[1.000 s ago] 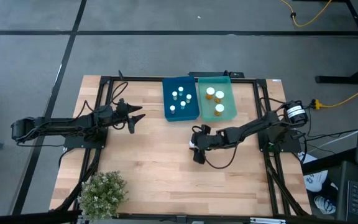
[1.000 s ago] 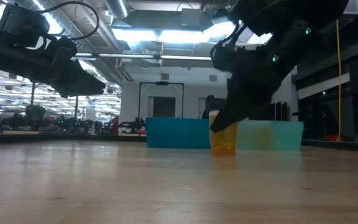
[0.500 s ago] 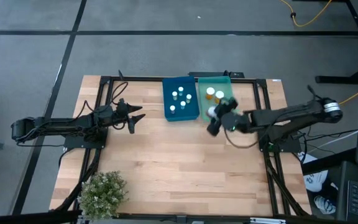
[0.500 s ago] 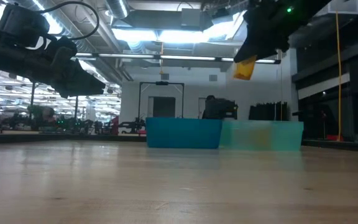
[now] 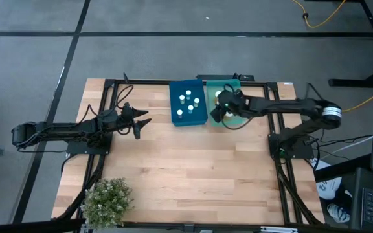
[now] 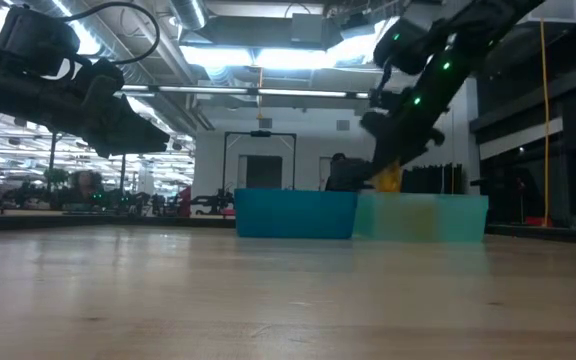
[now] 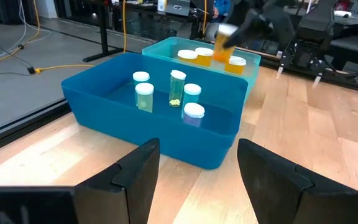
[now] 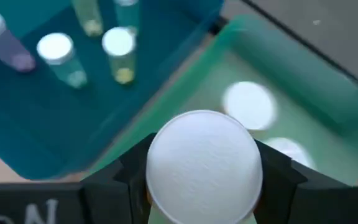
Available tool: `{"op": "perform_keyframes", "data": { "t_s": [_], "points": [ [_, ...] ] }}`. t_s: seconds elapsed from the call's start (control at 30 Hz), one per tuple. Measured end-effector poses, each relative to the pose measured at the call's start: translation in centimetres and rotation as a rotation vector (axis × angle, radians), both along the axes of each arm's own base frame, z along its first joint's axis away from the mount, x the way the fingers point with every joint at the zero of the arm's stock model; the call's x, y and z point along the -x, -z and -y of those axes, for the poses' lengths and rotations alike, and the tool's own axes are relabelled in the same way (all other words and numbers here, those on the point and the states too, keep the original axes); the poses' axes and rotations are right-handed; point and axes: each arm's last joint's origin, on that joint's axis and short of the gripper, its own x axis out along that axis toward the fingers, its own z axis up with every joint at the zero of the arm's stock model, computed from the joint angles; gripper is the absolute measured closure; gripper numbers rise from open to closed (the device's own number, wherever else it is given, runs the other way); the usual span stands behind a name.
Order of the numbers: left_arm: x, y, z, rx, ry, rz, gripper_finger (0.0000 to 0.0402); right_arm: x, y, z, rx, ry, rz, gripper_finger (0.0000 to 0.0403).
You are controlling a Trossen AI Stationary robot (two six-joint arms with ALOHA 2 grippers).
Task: Pick and place medicine bottles into bin by pill shape (circle, oval)
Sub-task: Put the orange pill bottle on the green bin, then return to Home Position
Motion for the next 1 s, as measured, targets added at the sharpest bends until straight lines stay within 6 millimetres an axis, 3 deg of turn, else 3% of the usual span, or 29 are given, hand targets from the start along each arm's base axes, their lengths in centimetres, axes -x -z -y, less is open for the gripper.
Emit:
{"op": "perform_keyframes", "data": {
  "t_s": [0.17,0.3,0.63,0.8,1.0],
  "points": [
    [0.0,0.0,0.0,0.0,0.0,0.0,0.0193,-1.6,2.1,0.5,-0.047,-0.035,0.019,0.0208],
    [0.0,0.0,0.0,0.0,0.0,0.0,0.0193,-1.8,3.3,0.8,-0.028,0.041,-0.02,0.0207],
    [0.0,0.0,0.0,0.0,0.0,0.0,0.0193,-1.9,4.0,0.8,-0.048,0.068,-0.027,0.0124],
    [0.0,0.0,0.0,0.0,0.0,0.0,0.0193,-1.2,2.1,0.6,-0.033,0.062,0.017,0.0119],
    [0.0,0.0,0.0,0.0,0.0,0.0,0.0193,0.8,-3.0,-1.4,-0.088,-0.036,0.147,0.0117]
  ]
}}
